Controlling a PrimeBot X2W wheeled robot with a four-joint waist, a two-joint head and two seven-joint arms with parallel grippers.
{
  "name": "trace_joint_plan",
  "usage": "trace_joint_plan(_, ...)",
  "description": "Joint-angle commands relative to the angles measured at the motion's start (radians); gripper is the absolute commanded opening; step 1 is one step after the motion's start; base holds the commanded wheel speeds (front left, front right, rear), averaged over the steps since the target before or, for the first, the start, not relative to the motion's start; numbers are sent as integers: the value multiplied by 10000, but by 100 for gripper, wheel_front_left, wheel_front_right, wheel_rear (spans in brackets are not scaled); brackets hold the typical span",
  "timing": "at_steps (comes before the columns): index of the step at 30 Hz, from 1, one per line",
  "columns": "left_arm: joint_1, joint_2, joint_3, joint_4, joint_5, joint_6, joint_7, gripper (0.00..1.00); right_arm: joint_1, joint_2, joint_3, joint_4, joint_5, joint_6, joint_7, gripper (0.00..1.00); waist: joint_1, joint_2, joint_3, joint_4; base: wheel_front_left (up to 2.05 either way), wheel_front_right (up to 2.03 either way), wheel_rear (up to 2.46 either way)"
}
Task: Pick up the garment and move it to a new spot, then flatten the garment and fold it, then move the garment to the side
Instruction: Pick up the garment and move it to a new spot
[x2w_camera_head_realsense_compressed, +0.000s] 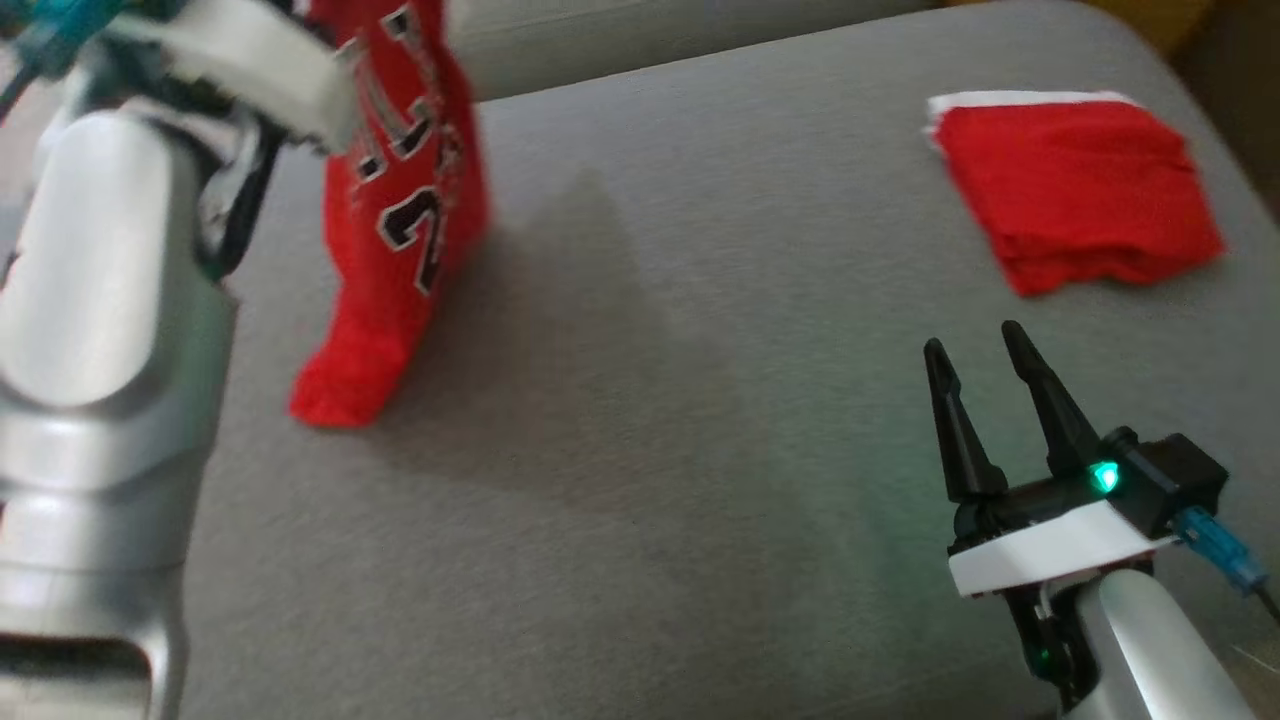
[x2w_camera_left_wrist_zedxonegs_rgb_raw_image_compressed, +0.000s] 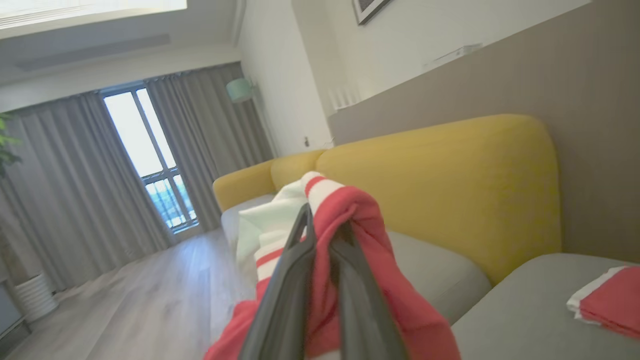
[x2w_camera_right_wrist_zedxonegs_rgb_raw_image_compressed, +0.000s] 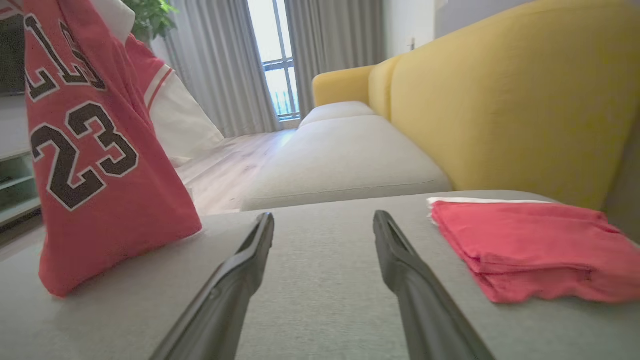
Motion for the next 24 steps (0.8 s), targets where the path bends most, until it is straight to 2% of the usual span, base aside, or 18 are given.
trace_joint_plan(1,-964,166,212,-410,-49,-4,29,0,43,31,99,-330,-8,67,-55,100,1,0,-337,-715,0,0,0)
trace_joint_plan(9,-2796,-880,-424,820,26,33,-411,0,132,118,-96,-360,2,67,-55,100,1,0,-232,-1283,0,0,0)
trace_joint_plan(13,-2671,-1119,-623,1444,-37,49,-447,0,144,185,-156,-387,-12,67,-55,100,1,0,-158,-1293,0,0,0)
trace_joint_plan(18,-587,-1008,-559,1446,-527,188,-442,0,290,244,-314,-441,-33,67,-55,100,1,0,-110,-1082,0,0,0)
trace_joint_plan(24,3767,-846,-143,421,-1396,900,-654,0,606,87,-693,-550,-84,67,-55,100,1,0,-103,-393,0,0,0)
